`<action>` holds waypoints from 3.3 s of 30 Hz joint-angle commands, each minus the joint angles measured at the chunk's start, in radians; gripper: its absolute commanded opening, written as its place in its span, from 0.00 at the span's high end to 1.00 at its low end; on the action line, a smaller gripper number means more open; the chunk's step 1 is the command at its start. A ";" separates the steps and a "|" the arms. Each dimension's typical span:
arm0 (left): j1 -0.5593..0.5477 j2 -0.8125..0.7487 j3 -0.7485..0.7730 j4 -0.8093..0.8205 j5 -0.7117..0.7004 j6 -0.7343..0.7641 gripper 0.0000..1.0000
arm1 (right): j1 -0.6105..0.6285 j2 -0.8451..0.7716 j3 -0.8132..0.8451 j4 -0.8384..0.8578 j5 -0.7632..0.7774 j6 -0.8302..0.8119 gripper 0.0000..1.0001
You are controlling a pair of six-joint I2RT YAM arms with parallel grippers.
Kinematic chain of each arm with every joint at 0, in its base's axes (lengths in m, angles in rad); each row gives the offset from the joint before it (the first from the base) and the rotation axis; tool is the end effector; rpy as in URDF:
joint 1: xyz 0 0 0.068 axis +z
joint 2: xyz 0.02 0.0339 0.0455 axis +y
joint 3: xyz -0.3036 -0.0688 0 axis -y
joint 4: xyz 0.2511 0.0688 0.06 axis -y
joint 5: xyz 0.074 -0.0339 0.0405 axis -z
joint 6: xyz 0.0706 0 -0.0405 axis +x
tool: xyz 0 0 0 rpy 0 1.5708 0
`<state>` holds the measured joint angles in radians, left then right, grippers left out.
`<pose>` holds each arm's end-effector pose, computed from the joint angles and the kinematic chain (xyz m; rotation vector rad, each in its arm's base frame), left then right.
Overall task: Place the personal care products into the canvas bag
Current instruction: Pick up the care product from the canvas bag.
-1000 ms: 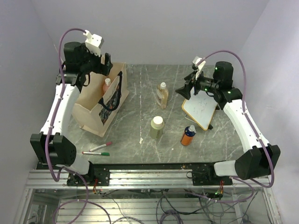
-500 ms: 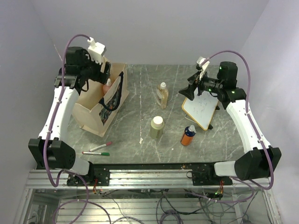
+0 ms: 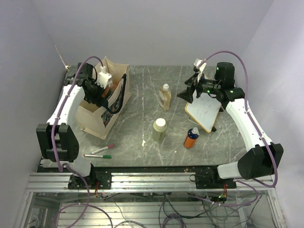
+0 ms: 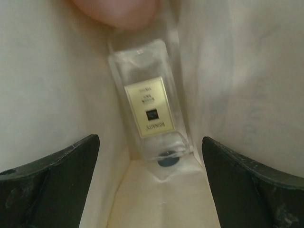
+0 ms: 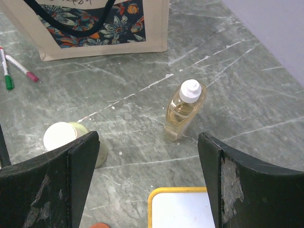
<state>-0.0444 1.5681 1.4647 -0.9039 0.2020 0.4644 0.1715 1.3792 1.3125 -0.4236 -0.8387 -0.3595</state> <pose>0.3506 -0.0298 0.3298 0.7137 2.4478 -0.0988 0.3099 0.1070 0.3976 -0.9856 1.6947 0.7339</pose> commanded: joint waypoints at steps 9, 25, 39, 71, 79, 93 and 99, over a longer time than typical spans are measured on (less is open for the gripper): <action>0.005 0.072 -0.198 0.014 -0.084 0.050 0.00 | 0.002 -0.010 -0.030 0.026 -0.014 -0.013 0.15; 0.006 0.189 -0.376 0.230 -0.100 0.063 0.01 | 0.003 0.003 -0.039 0.027 -0.006 -0.022 0.15; 0.005 0.120 -0.446 0.359 -0.094 0.033 0.36 | 0.004 0.005 -0.037 0.020 -0.007 -0.035 0.15; 0.004 -0.077 -0.023 0.184 -0.010 0.028 0.93 | 0.016 -0.006 -0.021 0.004 0.011 -0.035 0.15; 0.004 -0.074 0.058 0.193 -0.007 0.002 0.93 | 0.017 -0.008 -0.019 0.002 0.013 -0.032 0.15; 0.003 -0.052 0.174 0.183 0.023 -0.079 0.93 | 0.016 -0.018 -0.030 0.005 0.020 -0.036 0.15; 0.004 -0.062 0.210 0.161 0.025 -0.079 0.93 | 0.024 -0.002 -0.007 -0.003 0.016 -0.043 0.15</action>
<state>-0.0425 1.5486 1.5780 -0.8207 0.1799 0.4023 0.1848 1.3788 1.2716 -0.4213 -0.8219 -0.3862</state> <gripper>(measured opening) 0.825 0.850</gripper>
